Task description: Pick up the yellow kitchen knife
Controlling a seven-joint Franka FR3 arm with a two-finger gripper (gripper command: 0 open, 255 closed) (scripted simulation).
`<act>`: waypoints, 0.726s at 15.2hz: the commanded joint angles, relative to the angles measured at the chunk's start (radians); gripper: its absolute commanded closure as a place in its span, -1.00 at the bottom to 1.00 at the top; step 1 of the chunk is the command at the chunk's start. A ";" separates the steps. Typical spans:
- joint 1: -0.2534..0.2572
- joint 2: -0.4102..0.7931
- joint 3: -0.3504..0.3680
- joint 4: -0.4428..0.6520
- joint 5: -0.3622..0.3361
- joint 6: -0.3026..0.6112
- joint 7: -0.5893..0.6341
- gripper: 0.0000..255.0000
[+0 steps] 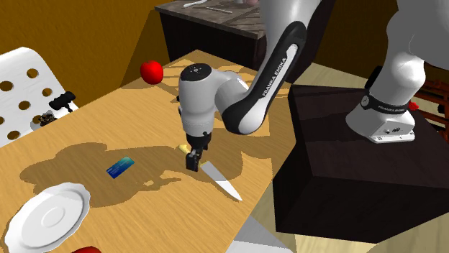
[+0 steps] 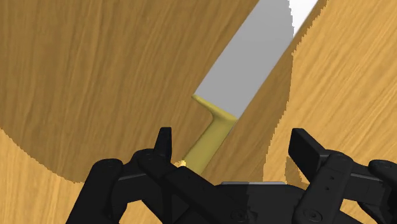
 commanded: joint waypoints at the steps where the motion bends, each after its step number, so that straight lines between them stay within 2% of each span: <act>1: 0.003 0.026 -0.005 0.013 -0.004 0.013 0.002 -1.00; 5: 0.008 0.057 -0.011 0.027 -0.008 0.031 0.005 -1.00; 6: 0.008 0.057 -0.011 0.026 -0.008 0.031 0.005 1.00; 11: 0.008 0.057 -0.011 0.027 -0.008 0.031 0.005 1.00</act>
